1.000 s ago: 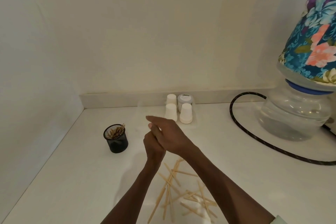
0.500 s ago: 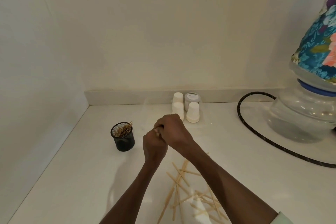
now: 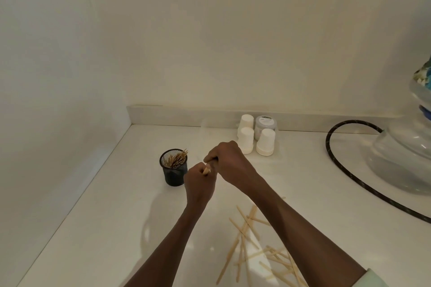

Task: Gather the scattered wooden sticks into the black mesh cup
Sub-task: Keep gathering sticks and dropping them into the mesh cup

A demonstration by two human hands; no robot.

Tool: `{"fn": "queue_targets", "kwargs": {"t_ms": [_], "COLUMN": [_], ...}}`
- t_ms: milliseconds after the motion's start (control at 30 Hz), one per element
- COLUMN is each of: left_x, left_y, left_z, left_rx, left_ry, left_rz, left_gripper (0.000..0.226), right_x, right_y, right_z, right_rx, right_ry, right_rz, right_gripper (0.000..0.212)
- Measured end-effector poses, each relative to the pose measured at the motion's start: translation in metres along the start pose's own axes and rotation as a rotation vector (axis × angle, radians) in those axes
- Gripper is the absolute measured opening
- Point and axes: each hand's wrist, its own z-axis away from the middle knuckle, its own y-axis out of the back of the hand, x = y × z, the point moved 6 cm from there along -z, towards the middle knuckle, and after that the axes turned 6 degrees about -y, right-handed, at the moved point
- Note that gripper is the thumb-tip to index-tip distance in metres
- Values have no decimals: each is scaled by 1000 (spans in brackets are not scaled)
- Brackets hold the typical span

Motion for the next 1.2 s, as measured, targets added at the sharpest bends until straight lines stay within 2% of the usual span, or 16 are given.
{"fn": "queue_targets", "kwargs": {"t_ms": [100,200,367,500,633,733,833,1000,1200], "left_x": [-8,-20,-41,-67,-83,-85,-84,-84,-84], "left_y": [4,5,5,8,6,2,0,1,0], "left_z": [-4,-9,-14,-9,-3,3,8,16,23], "left_rx": [35,33,-9,40,-85,-181,-229,-238,-254], "left_ry": [7,42,188,384,456,437,412,401,395], "left_rz": [35,83,202,276,245,193,155,111,61], "left_gripper": [47,41,20,32,30,24,19,27,28], "right_x": [-8,-15,-15,-23,-36,-48,-53,-48,-45], "right_y": [-7,-14,-13,0,2,-10,-31,-72,-102], "right_z": [-7,-11,-21,-39,-65,-81,-94,-109,-114], "right_rx": [-65,-82,9,128,243,265,243,103,-46], "right_ry": [32,94,58,65,75,133,182,185,169], "right_rz": [57,146,68,13,-8,-2,72,299,363], "right_gripper": [24,25,22,16,18,21,24,26,23]}}
